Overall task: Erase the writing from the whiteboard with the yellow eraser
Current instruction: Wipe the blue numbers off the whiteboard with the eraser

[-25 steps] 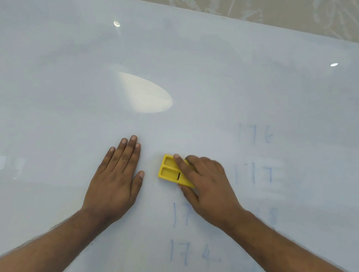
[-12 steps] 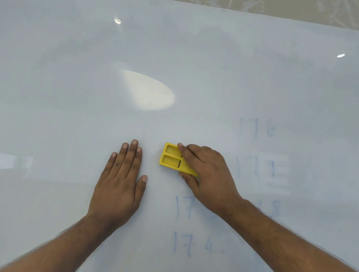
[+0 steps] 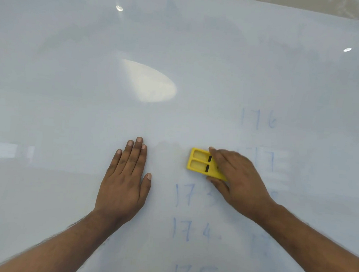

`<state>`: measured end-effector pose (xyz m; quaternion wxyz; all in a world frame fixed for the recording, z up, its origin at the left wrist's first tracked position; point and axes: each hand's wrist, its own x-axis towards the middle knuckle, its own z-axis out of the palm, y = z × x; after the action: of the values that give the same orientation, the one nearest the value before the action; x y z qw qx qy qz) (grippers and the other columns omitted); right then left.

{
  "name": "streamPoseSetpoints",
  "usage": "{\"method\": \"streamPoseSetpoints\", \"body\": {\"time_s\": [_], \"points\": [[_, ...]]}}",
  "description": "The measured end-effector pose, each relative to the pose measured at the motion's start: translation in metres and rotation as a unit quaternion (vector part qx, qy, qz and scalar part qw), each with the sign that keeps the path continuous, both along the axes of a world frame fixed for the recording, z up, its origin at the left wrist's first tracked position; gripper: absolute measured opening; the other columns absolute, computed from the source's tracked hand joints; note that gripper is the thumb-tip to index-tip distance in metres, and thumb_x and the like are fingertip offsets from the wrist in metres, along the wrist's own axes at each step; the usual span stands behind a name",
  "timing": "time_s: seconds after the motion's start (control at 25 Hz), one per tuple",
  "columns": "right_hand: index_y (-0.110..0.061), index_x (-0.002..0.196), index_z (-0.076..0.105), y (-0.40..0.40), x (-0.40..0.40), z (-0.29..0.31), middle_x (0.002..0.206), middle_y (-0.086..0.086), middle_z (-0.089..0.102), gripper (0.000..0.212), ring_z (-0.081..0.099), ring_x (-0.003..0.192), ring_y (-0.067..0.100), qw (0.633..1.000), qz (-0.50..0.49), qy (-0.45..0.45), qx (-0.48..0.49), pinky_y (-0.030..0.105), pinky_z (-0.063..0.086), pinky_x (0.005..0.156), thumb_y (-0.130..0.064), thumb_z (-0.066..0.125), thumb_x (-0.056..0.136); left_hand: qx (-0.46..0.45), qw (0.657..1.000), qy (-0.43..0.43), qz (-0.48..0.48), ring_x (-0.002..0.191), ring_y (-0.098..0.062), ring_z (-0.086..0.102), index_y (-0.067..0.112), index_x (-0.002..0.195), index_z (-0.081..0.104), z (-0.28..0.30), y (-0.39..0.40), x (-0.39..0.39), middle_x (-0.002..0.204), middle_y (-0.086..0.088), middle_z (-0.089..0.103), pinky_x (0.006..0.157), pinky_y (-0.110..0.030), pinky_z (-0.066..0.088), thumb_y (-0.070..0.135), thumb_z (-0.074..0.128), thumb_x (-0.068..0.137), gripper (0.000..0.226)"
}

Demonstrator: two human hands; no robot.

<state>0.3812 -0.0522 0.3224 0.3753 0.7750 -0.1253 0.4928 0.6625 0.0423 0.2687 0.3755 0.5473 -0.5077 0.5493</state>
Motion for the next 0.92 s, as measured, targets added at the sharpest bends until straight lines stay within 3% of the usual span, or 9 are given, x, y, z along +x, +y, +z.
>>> {"method": "streamPoseSetpoints", "body": {"time_s": [0.2, 0.36, 0.6, 0.92], "points": [[-0.008, 0.139, 0.048, 0.010, 0.031, 0.005, 0.127, 0.009, 0.058, 0.059, 0.054, 0.112, 0.030, 0.998, 0.039, -0.041, 0.039, 0.039, 0.038, 0.096, -0.038, 0.052, 0.089, 0.002, 1.000, -0.010, 0.006, 0.157, -0.028, 0.014, 0.002, 0.158, 0.020, 0.001, -0.002, -0.003, 0.169, -0.012, 0.015, 0.126, -0.047, 0.014, 0.027, 0.031, 0.096, 0.068], [-0.011, 0.140, 0.046, 0.022, 0.046, -0.031, 0.126, 0.005, 0.057, 0.053, 0.054, 0.109, 0.028, 0.998, 0.049, 0.013, 0.038, 0.040, 0.041, 0.095, -0.035, 0.053, 0.093, 0.006, 1.000, -0.018, -0.001, 0.156, -0.027, 0.015, 0.002, 0.158, 0.021, 0.002, 0.000, -0.002, 0.168, -0.012, 0.017, 0.126, -0.047, 0.016, 0.026, 0.032, 0.096, 0.067], [-0.013, 0.140, 0.046, 0.012, 0.009, -0.062, 0.125, 0.001, 0.057, 0.048, 0.054, 0.108, 0.024, 0.993, 0.004, 0.115, 0.001, 0.036, 0.041, 0.096, -0.040, 0.042, 0.101, 0.010, 1.000, -0.004, -0.004, 0.157, -0.025, 0.014, 0.003, 0.159, 0.021, -0.006, -0.003, -0.009, 0.169, -0.011, 0.017, 0.126, -0.046, 0.016, 0.033, 0.033, 0.100, 0.067], [-0.012, 0.140, 0.047, 0.013, 0.024, -0.043, 0.126, 0.003, 0.057, 0.052, 0.054, 0.109, 0.026, 0.997, 0.050, -0.013, 0.056, 0.037, 0.039, 0.096, -0.036, 0.050, 0.094, 0.003, 1.000, -0.005, -0.002, 0.156, -0.025, 0.015, 0.004, 0.159, 0.022, -0.011, -0.006, -0.013, 0.168, -0.010, 0.018, 0.126, -0.045, 0.016, 0.034, 0.033, 0.102, 0.065]]}}
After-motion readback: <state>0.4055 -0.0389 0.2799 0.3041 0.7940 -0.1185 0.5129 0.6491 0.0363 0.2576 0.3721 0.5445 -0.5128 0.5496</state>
